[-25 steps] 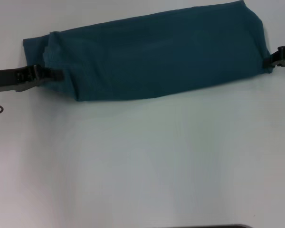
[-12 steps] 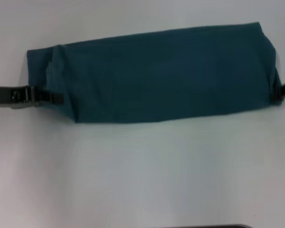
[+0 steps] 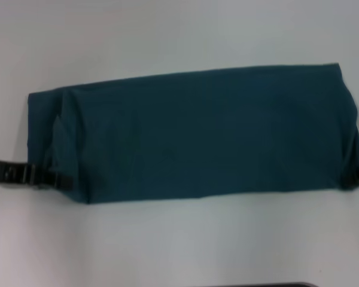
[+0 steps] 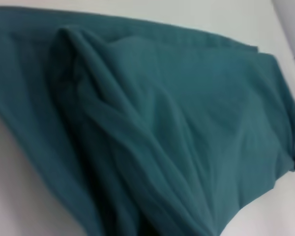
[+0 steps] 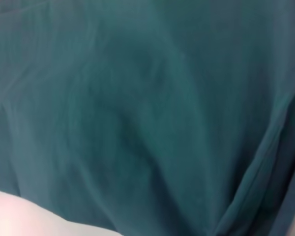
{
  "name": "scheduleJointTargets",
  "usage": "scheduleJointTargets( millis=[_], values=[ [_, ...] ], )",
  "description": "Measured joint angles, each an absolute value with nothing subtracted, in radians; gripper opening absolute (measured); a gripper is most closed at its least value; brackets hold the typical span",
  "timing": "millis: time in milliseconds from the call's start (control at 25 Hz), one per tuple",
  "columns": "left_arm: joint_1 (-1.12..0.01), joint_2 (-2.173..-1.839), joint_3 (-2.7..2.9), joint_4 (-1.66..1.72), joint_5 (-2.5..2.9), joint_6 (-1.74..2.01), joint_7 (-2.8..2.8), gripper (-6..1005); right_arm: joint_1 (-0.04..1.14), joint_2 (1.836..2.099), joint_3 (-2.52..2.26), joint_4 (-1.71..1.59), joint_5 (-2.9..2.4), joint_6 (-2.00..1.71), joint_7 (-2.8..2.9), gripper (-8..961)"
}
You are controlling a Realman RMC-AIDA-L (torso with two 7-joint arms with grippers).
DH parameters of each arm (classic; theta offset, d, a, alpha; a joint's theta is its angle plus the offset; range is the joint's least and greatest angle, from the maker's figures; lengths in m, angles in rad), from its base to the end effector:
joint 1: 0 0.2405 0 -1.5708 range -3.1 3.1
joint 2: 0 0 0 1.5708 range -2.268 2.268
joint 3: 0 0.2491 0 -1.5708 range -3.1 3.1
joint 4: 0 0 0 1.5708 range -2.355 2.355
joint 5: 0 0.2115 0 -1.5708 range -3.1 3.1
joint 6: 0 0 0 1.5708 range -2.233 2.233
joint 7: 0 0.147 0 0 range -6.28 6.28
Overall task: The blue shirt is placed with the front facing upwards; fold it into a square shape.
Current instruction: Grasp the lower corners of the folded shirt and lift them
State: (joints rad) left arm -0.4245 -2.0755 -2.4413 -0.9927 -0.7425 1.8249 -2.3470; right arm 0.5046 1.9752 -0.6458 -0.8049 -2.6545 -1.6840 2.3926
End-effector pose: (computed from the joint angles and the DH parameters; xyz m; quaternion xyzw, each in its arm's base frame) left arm -0.2935 0.2763 0.0367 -0.7973 -0.6008 -0.0555 0.0171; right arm 0.3427 0.2867 0.0523 -0.7467 0.6584 -0.0517 0.0790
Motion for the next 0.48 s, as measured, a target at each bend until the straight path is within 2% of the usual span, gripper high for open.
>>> scheduleJointTargets(
  millis=[480],
  values=[
    [-0.374, -2.09, -2.442, -1.041, -0.657, 1.9, -2.355, 22, 0.454, 1.982, -0.636, -0.825, -2.685, -1.731, 2.381, 5]
  ],
)
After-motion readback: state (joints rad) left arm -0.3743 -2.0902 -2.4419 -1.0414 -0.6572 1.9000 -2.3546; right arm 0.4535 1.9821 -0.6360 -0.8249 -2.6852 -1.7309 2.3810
